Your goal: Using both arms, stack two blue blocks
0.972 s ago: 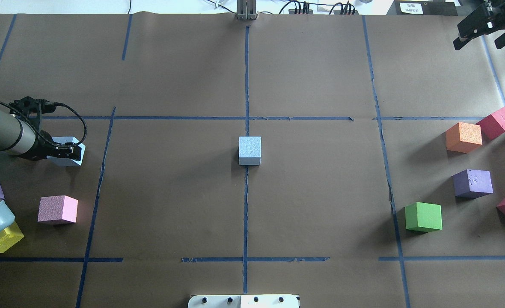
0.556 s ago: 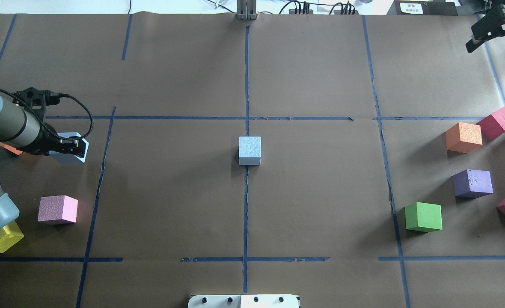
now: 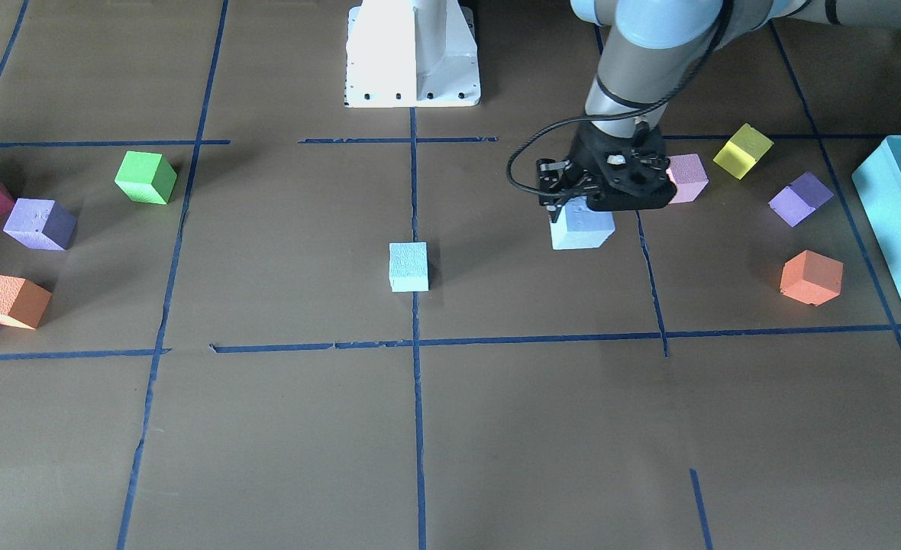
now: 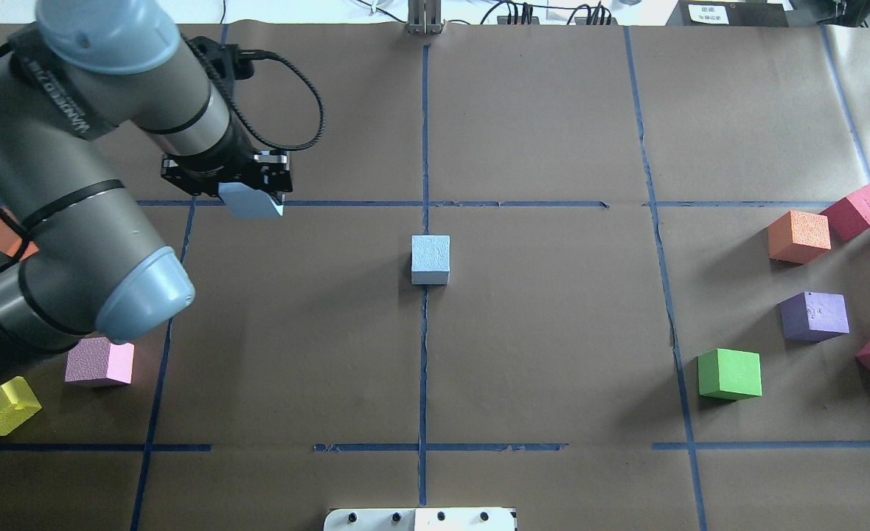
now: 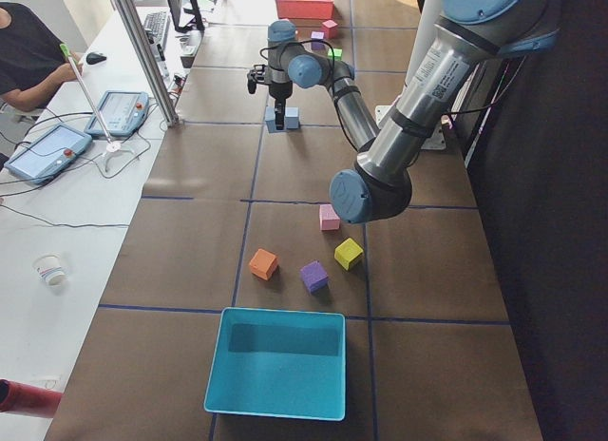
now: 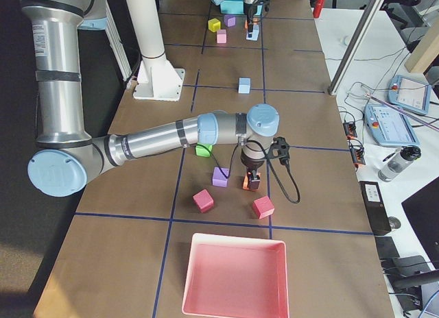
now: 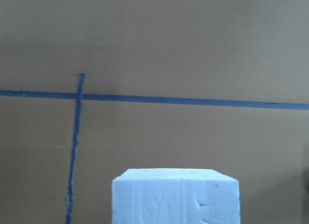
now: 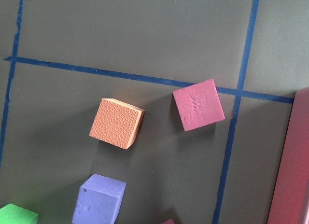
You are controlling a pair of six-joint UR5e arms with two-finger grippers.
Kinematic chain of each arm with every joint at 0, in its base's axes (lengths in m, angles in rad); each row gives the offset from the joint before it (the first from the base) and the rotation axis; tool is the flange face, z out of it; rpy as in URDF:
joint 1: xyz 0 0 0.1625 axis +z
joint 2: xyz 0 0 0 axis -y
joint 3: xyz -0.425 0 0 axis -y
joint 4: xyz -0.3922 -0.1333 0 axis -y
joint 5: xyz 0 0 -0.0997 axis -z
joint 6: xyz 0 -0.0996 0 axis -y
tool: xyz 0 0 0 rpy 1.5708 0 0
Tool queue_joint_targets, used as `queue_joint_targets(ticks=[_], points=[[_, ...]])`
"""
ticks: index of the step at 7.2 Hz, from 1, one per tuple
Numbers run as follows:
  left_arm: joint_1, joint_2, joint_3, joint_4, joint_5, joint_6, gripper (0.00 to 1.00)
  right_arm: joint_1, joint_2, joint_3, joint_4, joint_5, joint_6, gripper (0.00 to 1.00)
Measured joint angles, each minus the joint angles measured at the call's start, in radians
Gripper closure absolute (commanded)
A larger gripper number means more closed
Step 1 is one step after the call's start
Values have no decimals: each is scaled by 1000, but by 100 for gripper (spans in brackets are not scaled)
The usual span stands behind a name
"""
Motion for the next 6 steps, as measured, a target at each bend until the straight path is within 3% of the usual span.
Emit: queue_joint_targets(ticks=[3, 6], points=[[114, -121, 114, -34, 78, -48, 100, 11, -38, -25, 18, -17, -12, 0], [145, -197, 216, -72, 91, -51, 100, 38, -74, -64, 62, -23, -14, 0]])
